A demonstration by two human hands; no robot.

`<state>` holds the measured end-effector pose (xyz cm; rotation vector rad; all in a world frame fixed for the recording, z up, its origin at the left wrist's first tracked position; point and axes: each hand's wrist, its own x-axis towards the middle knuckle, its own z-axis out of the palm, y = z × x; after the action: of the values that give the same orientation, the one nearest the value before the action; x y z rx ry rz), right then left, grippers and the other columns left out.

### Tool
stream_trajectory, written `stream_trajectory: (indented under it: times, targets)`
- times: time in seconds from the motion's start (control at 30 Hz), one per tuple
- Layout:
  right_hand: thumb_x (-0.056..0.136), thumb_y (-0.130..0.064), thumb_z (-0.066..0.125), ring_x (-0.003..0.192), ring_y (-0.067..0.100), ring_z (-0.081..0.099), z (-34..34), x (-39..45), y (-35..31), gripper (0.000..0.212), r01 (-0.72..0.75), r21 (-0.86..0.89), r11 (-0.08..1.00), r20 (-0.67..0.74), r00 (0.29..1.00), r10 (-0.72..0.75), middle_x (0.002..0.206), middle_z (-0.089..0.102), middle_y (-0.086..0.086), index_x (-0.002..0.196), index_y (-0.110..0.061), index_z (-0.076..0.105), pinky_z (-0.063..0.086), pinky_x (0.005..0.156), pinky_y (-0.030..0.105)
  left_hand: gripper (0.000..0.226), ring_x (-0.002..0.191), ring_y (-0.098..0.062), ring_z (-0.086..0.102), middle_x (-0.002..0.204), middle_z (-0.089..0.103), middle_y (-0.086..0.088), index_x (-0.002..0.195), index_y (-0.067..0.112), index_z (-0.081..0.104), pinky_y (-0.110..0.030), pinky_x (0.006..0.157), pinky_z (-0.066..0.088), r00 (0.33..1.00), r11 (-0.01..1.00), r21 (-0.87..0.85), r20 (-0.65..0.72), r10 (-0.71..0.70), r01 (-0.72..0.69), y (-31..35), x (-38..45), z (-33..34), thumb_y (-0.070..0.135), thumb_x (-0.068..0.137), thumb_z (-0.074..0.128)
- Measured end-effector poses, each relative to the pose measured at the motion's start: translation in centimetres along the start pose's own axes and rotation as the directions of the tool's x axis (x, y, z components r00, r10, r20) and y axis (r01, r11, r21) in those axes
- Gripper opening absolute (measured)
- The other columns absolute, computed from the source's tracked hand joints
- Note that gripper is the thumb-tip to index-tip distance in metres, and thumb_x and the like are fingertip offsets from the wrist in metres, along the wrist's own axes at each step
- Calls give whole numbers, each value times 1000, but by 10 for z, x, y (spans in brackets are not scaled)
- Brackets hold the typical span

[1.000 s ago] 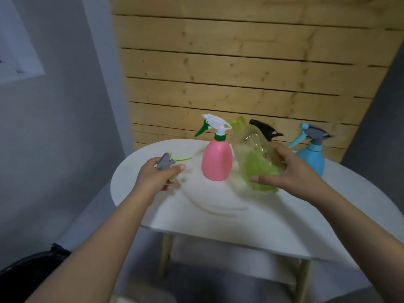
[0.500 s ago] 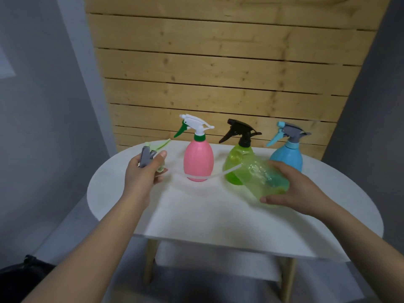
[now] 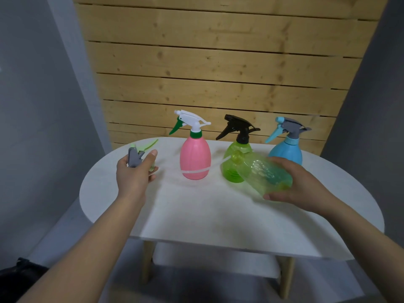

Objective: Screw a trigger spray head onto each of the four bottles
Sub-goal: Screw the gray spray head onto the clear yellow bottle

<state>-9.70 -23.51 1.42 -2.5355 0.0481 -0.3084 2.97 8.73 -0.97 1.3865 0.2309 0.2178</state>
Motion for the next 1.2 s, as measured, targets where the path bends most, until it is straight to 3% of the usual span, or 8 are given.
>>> stream_trajectory:
  times: [0.33,0.63,0.7,0.77,0.87,1.03,1.13,1.2]
  targets:
    - [60,-29,85,127,17,38,6,2,4,89,48,-36,998,15,999,-48,137,46,-3,136,-31,40,30,98,24,65,69,-11,63,117,59,-5,129,13,47,-15,46,50,998,998,37,-17,52,-52,-1,-5,3,32,74,76]
    - [62,-25,85,128,19,33,6,1,1,88,98,-132,986,36,995,-94,139,45,1,138,-30,39,25,100,22,73,80,-16,68,119,56,9,132,23,40,-22,55,52,961,945,171,50,273,-277,10,-17,0,37,71,77]
    - [62,-25,85,128,20,33,8,1,-1,90,108,-131,985,47,994,-103,139,45,2,138,-32,38,25,100,24,73,74,-11,69,111,57,15,132,24,40,-19,52,52,954,940,164,87,287,-298,14,-20,2,37,71,76]
    - [62,-26,85,127,20,33,10,2,-5,91,118,-112,987,67,992,-111,138,45,1,138,-36,37,26,99,24,69,64,-4,68,105,56,19,132,24,39,-15,48,50,951,946,144,155,269,-291,15,-25,7,36,73,75]
    - [62,-30,84,126,20,32,14,3,-10,93,137,-111,984,117,985,-124,137,45,-1,138,-40,32,26,99,23,63,61,-4,68,112,58,4,133,24,35,-17,50,51,938,963,126,285,196,-240,12,-32,16,32,80,69]
    - [62,-38,83,126,14,33,20,5,-17,93,130,-46,990,170,978,-120,139,45,-9,140,-42,32,25,97,20,63,78,-13,69,120,55,-2,135,21,33,-20,64,56,887,992,66,457,63,-104,9,-46,27,16,82,67]
    - [59,-42,83,119,9,41,22,5,-23,88,76,30,997,177,981,-80,131,48,-6,135,-40,38,31,93,18,48,82,-9,69,114,63,-7,123,10,49,-25,75,57,827,993,98,563,3,-71,4,-53,31,12,80,69]
    - [58,-39,84,115,7,45,21,4,-25,82,72,63,995,177,981,-82,126,50,-4,129,-38,43,34,90,17,37,91,-15,68,111,67,-11,114,6,59,-33,87,55,795,992,124,604,-59,-20,5,-54,30,13,78,70]
